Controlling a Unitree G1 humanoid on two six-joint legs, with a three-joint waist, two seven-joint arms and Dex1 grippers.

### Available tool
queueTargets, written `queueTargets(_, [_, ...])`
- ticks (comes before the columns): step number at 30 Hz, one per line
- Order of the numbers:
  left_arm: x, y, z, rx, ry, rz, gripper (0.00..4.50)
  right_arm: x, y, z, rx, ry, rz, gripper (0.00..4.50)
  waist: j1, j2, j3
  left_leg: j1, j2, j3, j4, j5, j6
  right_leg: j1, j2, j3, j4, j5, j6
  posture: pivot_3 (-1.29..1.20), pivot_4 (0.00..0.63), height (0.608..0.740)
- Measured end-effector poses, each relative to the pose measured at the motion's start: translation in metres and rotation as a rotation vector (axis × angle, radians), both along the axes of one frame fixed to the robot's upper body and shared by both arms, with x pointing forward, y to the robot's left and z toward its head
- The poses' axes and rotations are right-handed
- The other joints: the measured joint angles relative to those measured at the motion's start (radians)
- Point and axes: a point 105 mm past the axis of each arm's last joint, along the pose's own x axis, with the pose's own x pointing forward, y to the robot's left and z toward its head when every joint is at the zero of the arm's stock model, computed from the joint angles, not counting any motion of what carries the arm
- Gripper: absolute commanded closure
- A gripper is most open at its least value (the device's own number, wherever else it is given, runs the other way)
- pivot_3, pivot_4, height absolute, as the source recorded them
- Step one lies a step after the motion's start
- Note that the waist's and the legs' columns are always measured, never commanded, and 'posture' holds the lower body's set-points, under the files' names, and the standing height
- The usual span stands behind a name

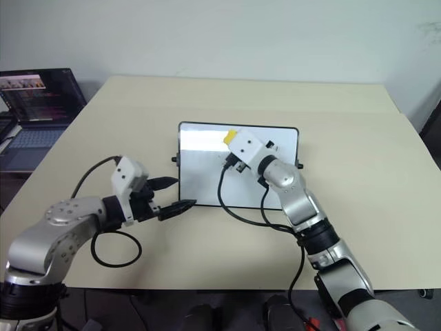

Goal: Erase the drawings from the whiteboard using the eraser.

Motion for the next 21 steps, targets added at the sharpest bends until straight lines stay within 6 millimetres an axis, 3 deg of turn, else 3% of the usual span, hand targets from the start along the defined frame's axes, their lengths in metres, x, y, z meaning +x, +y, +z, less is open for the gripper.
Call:
queueTargets(4, [0.0,0.002,-0.002,0.002,-0.001,0.003,0.0,-0.021,0.019,-0.027,-0.075,0.084,0.122,3.06,-0.001,0.0,0.0,0.0,0.0,0.0,0.0,0.0,0.0,0.0,0.0,0.0,0.0,0.0,0.0,0.0,0.15,0.74])
queueTargets(9, [0.0,0.002,-0.002,0.007,-0.011,-0.008,0.0,-0.027,0.026,-0.036,-0.118,0.119,0.166,3.06,-0.001,0.0,0.0,0.0,0.0,0.0,0.0,0.0,0.0,0.0,0.0,0.0,0.0,0.0,0.0,0.0,0.15,0.74])
queueTargets(13, [0.001,0.003,-0.003,0.007,-0.007,-0.004,0.0,-0.024,0.029,-0.031,-0.088,0.099,0.14,3.06,-0.001,0.0,0.0,0.0,0.0,0.0,0.0,0.0,0.0,0.0,0.0,0.0,0.001,0.0,0.0,0.0,0.15,0.74])
queueTargets(18, [0.001,0.003,-0.003,0.008,-0.006,-0.004,0.0,-0.003,0.018,-0.003,-0.025,-0.002,0.028,3.06,0.001,0.0,0.0,0.0,0.0,-0.001,0.0,0.0,0.0,0.0,0.0,-0.001,0.0,0.0,0.0,0.0,0.15,0.74])
queueTargets(21, [0.001,0.003,-0.003,0.008,-0.007,-0.004,0.0,0.001,0.017,0.003,0.006,-0.025,-0.002,3.06,0.001,0.0,0.0,-0.001,0.0,0.0,0.0,0.0,0.0,0.0,0.0,0.0,-0.001,0.0,0.0,0.0,0.15,0.74])
